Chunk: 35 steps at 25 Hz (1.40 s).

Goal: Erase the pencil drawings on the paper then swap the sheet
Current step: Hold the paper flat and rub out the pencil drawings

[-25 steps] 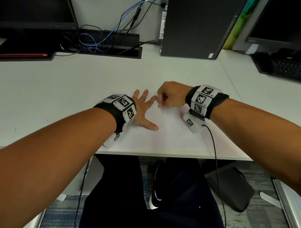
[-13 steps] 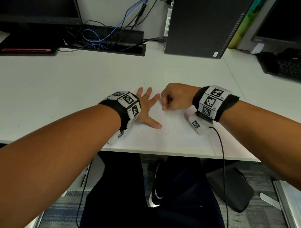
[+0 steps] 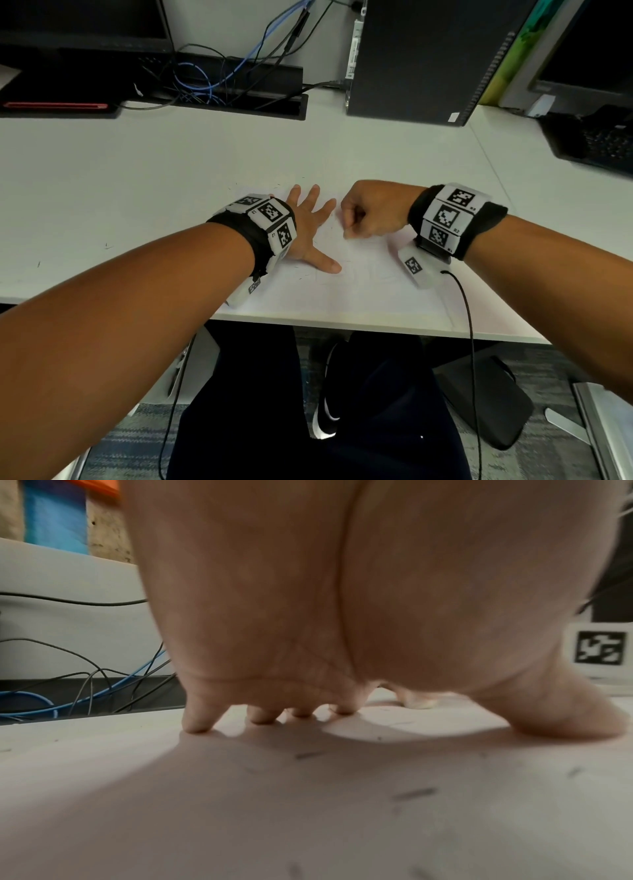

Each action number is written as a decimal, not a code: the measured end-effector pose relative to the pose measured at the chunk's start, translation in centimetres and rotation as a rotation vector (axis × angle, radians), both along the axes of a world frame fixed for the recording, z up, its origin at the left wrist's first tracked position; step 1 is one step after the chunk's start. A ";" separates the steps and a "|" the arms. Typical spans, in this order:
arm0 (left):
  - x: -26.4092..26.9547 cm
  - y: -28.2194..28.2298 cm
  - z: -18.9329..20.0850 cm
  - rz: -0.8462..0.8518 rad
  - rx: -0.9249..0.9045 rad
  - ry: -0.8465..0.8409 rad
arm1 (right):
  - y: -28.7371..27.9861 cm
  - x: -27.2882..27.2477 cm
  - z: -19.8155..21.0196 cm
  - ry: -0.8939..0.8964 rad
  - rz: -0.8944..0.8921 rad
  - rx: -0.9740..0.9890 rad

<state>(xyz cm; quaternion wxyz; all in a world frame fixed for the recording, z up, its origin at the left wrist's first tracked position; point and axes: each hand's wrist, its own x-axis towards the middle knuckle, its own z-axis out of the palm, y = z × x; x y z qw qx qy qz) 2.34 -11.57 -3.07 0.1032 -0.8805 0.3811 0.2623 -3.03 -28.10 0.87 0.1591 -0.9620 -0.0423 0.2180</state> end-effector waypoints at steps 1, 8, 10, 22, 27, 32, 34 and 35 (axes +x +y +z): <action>0.0 0.0 0.0 0.000 -0.004 0.001 | -0.4 0.4 0.2 -0.043 -0.044 -0.003; 0.0 -0.1 -0.1 0.000 0.006 0.000 | 0.1 -0.3 0.0 -0.003 0.012 -0.014; -0.1 -0.2 0.0 0.004 0.000 0.005 | -0.5 0.3 0.4 -0.083 -0.061 -0.030; 0.0 0.0 0.0 0.005 0.007 0.005 | 0.5 -0.3 0.5 -0.031 0.026 -0.082; -0.4 0.0 0.4 0.007 -0.007 -0.013 | 0.7 -1.1 0.2 -0.005 -0.002 -0.051; -0.5 2.6 1.3 -0.047 0.050 0.065 | 0.6 -1.4 0.2 -0.066 -0.024 -0.083; -0.4 3.2 1.7 -0.044 0.078 0.083 | 1.0 -1.5 0.2 -0.080 -0.023 -0.069; -0.3 3.2 1.8 -0.045 0.082 0.084 | 1.3 -1.5 0.1 -0.088 -0.012 -0.049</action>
